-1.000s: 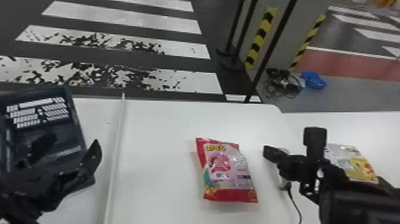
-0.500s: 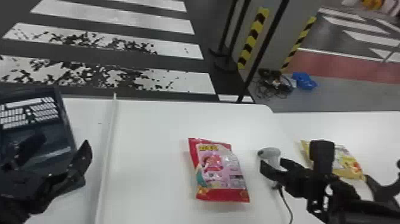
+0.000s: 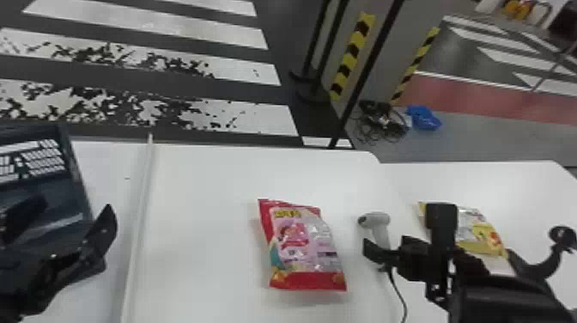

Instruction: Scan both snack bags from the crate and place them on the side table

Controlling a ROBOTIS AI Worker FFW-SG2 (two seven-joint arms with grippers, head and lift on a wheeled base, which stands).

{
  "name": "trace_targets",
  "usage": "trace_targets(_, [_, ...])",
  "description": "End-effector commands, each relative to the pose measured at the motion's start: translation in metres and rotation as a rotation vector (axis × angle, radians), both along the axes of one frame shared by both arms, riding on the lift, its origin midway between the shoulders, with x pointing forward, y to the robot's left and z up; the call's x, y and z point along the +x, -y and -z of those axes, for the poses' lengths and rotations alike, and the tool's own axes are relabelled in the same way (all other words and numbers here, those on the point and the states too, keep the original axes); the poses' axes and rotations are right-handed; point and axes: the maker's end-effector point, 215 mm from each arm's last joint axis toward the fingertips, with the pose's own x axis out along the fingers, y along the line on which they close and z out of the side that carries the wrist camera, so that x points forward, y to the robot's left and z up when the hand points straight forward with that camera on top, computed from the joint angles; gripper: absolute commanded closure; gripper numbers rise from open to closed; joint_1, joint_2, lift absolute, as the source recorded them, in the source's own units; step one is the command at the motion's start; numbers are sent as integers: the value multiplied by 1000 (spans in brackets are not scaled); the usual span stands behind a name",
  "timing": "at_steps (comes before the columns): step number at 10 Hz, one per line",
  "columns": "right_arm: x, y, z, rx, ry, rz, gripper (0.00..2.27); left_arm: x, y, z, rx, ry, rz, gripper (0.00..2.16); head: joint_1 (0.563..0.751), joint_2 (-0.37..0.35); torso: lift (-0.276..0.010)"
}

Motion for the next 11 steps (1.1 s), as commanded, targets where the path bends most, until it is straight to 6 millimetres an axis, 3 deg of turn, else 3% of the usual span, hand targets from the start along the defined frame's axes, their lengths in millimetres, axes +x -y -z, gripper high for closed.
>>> trace_targets(1, [3, 7, 15, 16, -31, 7, 90, -1, 0, 0, 1, -1, 1, 83, 695, -345, -95])
trace_targets(4, [9, 23, 39, 30, -80, 21, 154, -1, 0, 0, 2, -1, 1, 83, 695, -350, -95])
trace_targets(6, [19, 34, 38, 23, -84, 24, 323, -1, 1, 1, 2, -1, 2, 83, 695, -350, -95])
trace_targets(7, [21, 36, 39, 13, -88, 15, 616, -1, 0, 1, 3, -1, 1, 83, 695, -350, -95])
trace_targets(9, [22, 35, 47, 7, -112, 10, 1966, 0, 1, 0, 3, 0, 2, 83, 695, -350, -95])
trace_targets(11, [23, 35, 48, 9, -111, 11, 2256, -1, 2, 1, 4, -1, 3, 83, 695, -350, -95])
